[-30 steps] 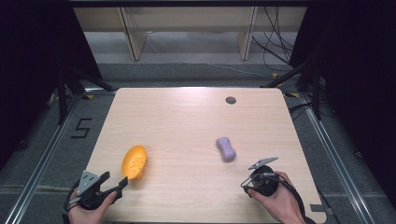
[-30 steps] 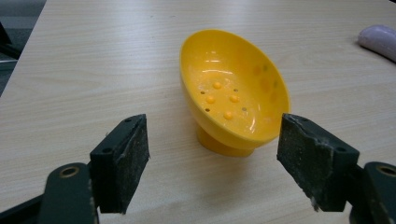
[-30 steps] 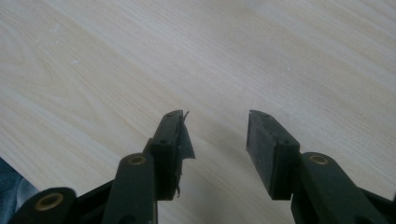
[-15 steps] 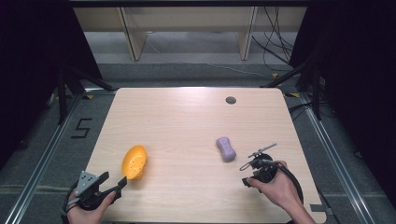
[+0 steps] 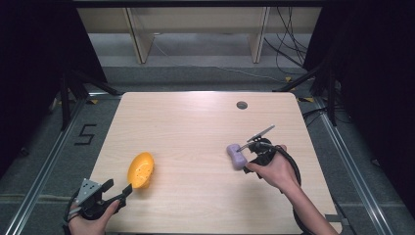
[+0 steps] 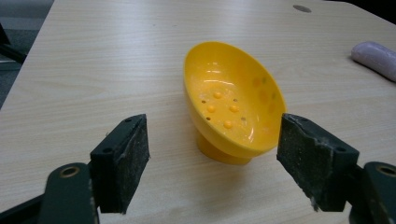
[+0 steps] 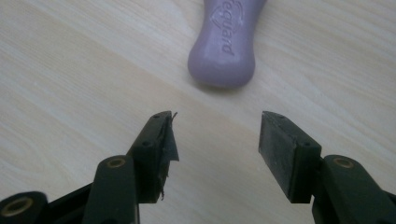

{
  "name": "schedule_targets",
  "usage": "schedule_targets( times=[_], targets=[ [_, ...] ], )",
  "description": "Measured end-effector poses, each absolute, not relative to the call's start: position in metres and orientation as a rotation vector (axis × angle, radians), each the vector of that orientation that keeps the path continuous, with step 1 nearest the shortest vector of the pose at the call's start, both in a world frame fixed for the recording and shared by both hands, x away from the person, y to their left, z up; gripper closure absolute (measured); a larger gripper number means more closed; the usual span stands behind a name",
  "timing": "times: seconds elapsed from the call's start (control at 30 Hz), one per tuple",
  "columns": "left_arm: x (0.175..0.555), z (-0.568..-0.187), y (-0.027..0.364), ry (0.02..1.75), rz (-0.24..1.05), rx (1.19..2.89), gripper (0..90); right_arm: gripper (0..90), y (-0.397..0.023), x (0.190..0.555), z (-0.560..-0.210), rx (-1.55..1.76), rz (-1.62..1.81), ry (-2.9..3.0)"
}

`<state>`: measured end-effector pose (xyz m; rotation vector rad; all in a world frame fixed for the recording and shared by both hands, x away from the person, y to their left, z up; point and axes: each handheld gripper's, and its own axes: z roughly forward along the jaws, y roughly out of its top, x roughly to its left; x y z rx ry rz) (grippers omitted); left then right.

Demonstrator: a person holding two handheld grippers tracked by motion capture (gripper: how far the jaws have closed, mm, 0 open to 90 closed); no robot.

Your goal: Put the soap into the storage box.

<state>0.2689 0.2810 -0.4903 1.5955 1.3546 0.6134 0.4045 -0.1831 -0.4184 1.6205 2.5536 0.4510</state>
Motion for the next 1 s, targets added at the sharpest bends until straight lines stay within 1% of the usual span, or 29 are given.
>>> schedule_targets(
  times=[0.17,0.47,0.5,0.57,0.63,0.67,0.8,1.0],
  targets=[
    [0.269,-0.491,0.282,1.352,0.619,1.596,24.8,44.6,-0.165,0.425,-0.422,1.573,0.376,2.608],
    [0.271,-0.490,0.280,1.357,0.616,1.589,24.7,43.6,-0.157,0.449,-0.425,1.616,0.376,2.596],
    [0.271,-0.490,0.279,1.364,0.617,1.589,24.7,43.4,-0.156,0.459,-0.428,1.628,0.426,2.618],
    [0.271,-0.490,0.279,1.358,0.617,1.587,24.7,43.4,-0.152,0.466,-0.431,1.634,0.381,2.579],
    [0.272,-0.490,0.280,1.357,0.615,1.584,24.7,43.4,-0.149,0.468,-0.431,1.666,0.364,2.564],
    [0.272,-0.490,0.280,1.353,0.614,1.583,24.7,43.3,-0.150,0.471,-0.432,1.627,0.355,2.586],
    [0.273,-0.491,0.283,1.354,0.612,1.581,24.7,43.3,-0.145,0.480,-0.433,1.722,0.308,2.585],
    [0.272,-0.491,0.282,1.356,0.612,1.578,24.7,44.4,-0.143,0.485,-0.438,1.729,0.254,2.585]
  ],
)
